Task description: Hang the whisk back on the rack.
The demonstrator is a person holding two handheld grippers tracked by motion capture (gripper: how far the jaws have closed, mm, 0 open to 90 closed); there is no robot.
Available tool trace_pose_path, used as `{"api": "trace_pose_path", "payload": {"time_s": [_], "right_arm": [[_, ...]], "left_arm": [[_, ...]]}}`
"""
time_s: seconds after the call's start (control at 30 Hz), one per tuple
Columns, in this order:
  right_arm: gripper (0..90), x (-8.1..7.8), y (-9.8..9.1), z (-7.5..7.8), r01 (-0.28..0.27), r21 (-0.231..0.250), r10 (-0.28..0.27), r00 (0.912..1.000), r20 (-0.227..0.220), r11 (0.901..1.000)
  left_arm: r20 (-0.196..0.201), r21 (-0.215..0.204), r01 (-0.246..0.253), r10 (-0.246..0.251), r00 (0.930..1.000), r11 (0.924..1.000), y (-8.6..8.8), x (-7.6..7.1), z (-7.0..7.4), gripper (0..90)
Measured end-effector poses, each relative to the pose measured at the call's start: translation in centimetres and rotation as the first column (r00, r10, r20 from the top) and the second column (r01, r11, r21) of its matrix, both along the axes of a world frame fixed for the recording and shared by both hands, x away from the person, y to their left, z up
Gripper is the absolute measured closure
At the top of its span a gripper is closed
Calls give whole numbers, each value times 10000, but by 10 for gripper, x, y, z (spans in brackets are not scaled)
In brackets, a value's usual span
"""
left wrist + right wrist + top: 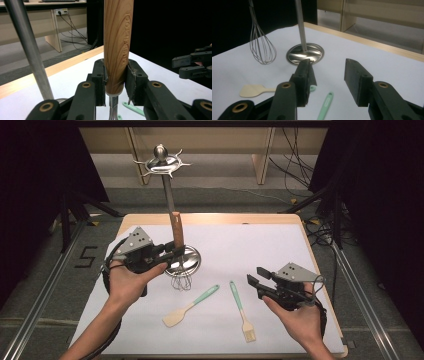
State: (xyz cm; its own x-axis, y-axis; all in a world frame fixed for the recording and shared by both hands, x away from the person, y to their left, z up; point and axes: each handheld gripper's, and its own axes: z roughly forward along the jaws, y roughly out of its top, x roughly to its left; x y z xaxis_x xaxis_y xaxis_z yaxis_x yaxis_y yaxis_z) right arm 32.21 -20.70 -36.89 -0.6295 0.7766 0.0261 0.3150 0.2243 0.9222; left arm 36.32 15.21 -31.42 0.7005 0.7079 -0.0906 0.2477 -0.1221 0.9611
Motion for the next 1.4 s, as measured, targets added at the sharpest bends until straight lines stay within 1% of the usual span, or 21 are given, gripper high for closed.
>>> {"api": "trace_pose_path", "payload": {"time_s": [0.03, 0.1, 0.17, 0.2, 0.23, 0.33, 0.5, 0.53, 0.57, 0.6, 0.67, 0.73, 0.9, 1.03, 1.1, 1.13, 1.2, 1.23, 1.3, 1.37, 1.4], "right_arm": [[576, -1, 2, 0, 122, 165, -117, 9996, -244, 9998], [586, 2, 3, -2, 269, 242, -271, 9996, 60, 9993], [595, 2, 3, -2, 207, 118, -205, 9996, -189, 9997], [597, 3, 3, -4, 170, 29, -170, 9998, -31, 9999], [601, 3, 3, -5, 126, -101, -128, 9998, -122, 9999], [606, 1, 5, -9, 242, 54, -239, 9986, -466, 9997], [611, 2, 3, -10, 127, -198, -132, 9995, -281, 9997], [611, 0, 4, -9, 341, 45, -339, 9982, -496, 9994], [612, 0, 5, -10, 489, 166, -482, 9981, -374, 9987], [613, 0, 3, -8, 326, -71, -329, 9986, -404, 9994], [614, 1, 3, -8, 252, -82, -254, 9989, -382, 9997], [614, 1, 4, -10, 430, 67, -428, 9988, -223, 9991], [614, 0, 4, -10, 352, 0, -351, 9977, -582, 9994], [615, 1, 4, -11, 529, 191, -522, 9980, -346, 9984], [615, -1, 3, -9, 419, 96, -410, 9961, -777, 9991], [615, 0, 2, -8, 352, -69, -356, 9978, -555, 9994], [615, 0, 2, -8, 348, -65, -351, 9980, -521, 9994], [615, 0, 4, -9, 372, 175, -361, 9978, -562, 9992], [615, 1, 5, -10, 379, 250, -366, 9980, -510, 9990], [615, 1, 2, -8, 322, -98, -326, 9983, -490, 9994], [615, 1, 2, -8, 317, -20, -318, 9980, -540, 9995]], "left_arm": [[8, -3, -9, 9, 10000, 10000, 1, 2, 1, 705], [4, 1, -66, 66, 10000, 10000, 2, 4, 4, 705], [49, 11, -229, 229, 9997, 9997, 2, 4, 8, 705], [121, 8, -295, 295, 9995, 9996, 2, 4, 10, 705], [183, 12, -357, 357, 9992, 9994, 3, 4, 13, 705], [185, -106, -563, 565, 9982, 9984, 3, 4, 20, 705], [168, -21, -702, 702, 9974, 9975, 0, 9, 29, 705], [137, 7, -768, 768, 9970, 9970, -1, 10, 31, 705], [111, 21, -850, 849, 9963, 9964, -1, 11, 32, 705], [91, 50, -912, 911, 9958, 9958, -1, 13, 33, 705], [79, 72, -973, 972, 9952, 9952, -1, 16, 35, 705], [75, 76, -1018, 1018, 9948, 9948, -2, 17, 37, 705], [90, 33, -1102, 1102, 9939, 9939, -3, 23, 43, 705], [132, 65, -1138, 1137, 9934, 9935, -4, 27, 48, 705], [148, 58, -1174, 1173, 9930, 9931, -5, 29, 50, 705], [152, 63, -1191, 1190, 9928, 9929, -5, 30, 51, 705], [170, 104, -1224, 1222, 9924, 9924, -5, 32, 53, 705], [164, 74, -1232, 1230, 9923, 9924, -5, 32, 54, 705], [144, 77, -1303, 1302, 9914, 9914, -6, 34, 54, 705], [99, 97, -1357, 1357, 9907, 9907, -6, 36, 54, 705], [83, 128, -1384, 1383, 9904, 9903, -6, 37, 53, 705]]}}
